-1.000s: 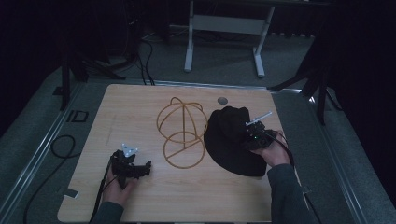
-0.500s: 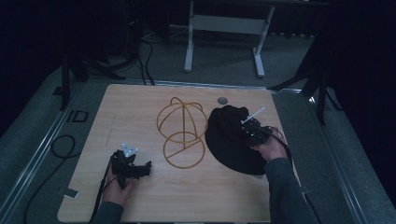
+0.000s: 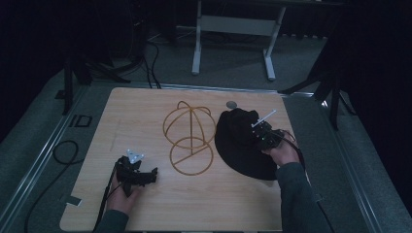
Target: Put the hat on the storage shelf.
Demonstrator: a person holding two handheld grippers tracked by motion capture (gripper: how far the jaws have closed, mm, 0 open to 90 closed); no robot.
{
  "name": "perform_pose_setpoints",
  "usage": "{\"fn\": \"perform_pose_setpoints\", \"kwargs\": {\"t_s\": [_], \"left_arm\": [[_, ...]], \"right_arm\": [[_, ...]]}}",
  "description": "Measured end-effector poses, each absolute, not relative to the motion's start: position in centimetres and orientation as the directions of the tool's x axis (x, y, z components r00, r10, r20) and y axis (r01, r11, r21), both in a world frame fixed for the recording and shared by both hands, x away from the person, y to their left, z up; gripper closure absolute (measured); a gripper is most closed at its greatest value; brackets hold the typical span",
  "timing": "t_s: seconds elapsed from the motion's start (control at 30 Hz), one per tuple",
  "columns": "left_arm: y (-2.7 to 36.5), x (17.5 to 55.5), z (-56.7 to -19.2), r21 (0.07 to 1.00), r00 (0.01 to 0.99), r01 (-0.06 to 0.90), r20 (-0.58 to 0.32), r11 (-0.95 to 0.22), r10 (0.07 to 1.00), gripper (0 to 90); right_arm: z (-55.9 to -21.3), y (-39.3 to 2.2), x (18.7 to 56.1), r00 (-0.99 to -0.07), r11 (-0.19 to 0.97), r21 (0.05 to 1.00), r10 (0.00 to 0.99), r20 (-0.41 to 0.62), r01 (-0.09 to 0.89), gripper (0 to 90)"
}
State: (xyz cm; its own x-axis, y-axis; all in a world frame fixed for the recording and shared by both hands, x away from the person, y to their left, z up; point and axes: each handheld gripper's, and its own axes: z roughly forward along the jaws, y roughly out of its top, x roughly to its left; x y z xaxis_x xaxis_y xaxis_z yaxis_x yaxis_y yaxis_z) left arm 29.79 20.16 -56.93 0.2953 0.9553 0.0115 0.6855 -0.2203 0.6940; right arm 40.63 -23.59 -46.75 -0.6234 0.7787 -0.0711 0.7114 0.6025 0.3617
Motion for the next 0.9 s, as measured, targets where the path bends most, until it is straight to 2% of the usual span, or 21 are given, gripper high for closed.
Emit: {"fn": "perform_pose_setpoints", "kwargs": {"t_s": [0.9], "left_arm": [[20.2,29.8,-56.9,0.692,0.299,0.686,0.015,-0.226,0.954,2.6]], "right_arm": [[-44.2,-23.4,39.9,-0.656,0.634,0.378,0.750,-0.089,0.674,88.3]]}}
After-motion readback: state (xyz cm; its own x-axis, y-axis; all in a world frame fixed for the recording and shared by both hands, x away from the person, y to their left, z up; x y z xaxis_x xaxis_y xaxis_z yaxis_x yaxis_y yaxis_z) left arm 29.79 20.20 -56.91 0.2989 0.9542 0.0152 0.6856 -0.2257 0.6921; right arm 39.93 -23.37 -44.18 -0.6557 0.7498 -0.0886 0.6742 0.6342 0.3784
